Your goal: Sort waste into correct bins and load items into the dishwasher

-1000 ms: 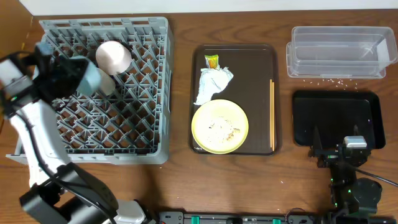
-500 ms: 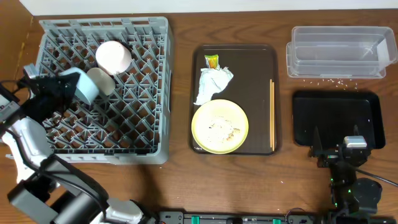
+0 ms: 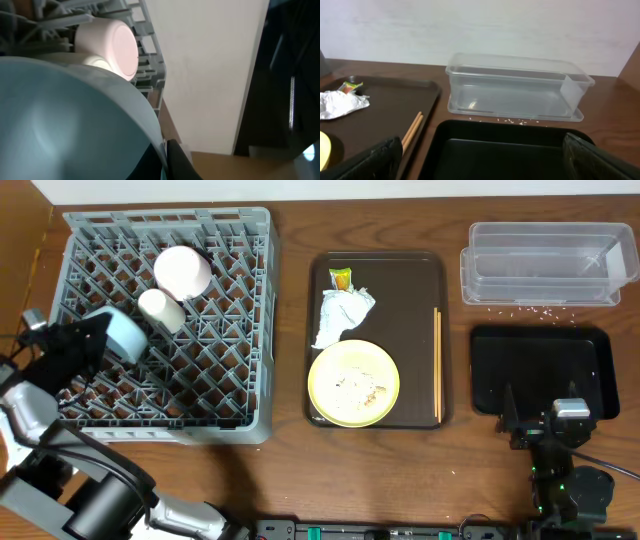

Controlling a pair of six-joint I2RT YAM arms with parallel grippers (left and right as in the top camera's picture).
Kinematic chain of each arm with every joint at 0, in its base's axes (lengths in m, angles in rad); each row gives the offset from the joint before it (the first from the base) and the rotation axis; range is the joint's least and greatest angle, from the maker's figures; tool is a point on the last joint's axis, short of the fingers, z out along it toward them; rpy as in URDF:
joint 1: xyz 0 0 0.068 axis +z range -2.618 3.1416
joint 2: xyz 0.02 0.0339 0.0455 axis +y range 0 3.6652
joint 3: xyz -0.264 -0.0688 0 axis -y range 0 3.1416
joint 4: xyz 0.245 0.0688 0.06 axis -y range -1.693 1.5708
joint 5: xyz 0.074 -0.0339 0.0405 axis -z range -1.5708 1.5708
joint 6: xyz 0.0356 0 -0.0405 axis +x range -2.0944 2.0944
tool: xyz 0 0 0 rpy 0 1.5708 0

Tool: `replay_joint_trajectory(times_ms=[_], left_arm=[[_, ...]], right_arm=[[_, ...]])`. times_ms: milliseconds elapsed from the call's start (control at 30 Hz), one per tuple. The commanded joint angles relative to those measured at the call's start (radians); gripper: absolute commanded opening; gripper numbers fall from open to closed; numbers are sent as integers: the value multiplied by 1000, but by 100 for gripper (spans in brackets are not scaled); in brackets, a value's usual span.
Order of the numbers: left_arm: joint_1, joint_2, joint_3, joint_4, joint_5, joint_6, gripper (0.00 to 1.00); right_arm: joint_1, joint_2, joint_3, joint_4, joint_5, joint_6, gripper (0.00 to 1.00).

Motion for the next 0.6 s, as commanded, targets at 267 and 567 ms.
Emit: replay_joint_trajectory(times_ms=[267,567], left_arm=[[24,11,-5,0,96,12,7],[4,11,-5,84,179,21,8]], right_arm=[[-8,-6,-1,-5,-4,-15,99],[-8,-6,-1,-5,-4,-15,99]])
